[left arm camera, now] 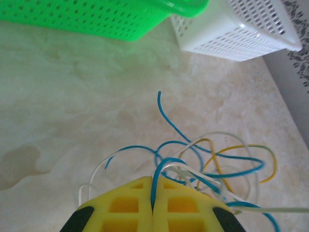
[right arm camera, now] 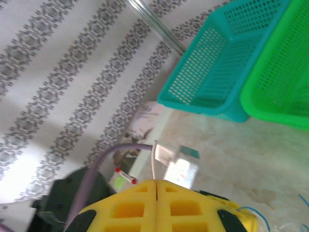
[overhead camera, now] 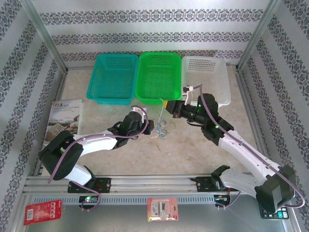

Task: Untangle the cables

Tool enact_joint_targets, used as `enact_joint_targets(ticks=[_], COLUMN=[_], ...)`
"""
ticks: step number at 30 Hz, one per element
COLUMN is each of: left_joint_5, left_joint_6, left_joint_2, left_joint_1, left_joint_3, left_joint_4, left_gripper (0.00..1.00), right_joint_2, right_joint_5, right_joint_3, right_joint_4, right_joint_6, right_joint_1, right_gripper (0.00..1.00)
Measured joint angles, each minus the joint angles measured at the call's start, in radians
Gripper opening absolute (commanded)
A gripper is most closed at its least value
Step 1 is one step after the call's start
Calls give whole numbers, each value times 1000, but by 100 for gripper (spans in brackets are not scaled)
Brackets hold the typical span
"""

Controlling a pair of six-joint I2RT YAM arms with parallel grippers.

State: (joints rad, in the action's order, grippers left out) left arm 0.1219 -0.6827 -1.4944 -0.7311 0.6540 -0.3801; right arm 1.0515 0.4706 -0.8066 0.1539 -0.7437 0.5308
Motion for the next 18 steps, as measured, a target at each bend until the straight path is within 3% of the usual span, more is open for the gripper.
enact_joint_targets(ticks=[18], left_joint_5=[-4], left_joint_6=[0], left_joint_2=[0], left_joint_1=[0], left_joint_3=[-64], left_joint_4=[-5], left_gripper=[0], right_joint_2=[-57], right_joint_5=[27], right_joint_3=[-120], right_joint_4=[210], right_joint_6=[-200], right_joint_1=[-73], right_gripper=[0])
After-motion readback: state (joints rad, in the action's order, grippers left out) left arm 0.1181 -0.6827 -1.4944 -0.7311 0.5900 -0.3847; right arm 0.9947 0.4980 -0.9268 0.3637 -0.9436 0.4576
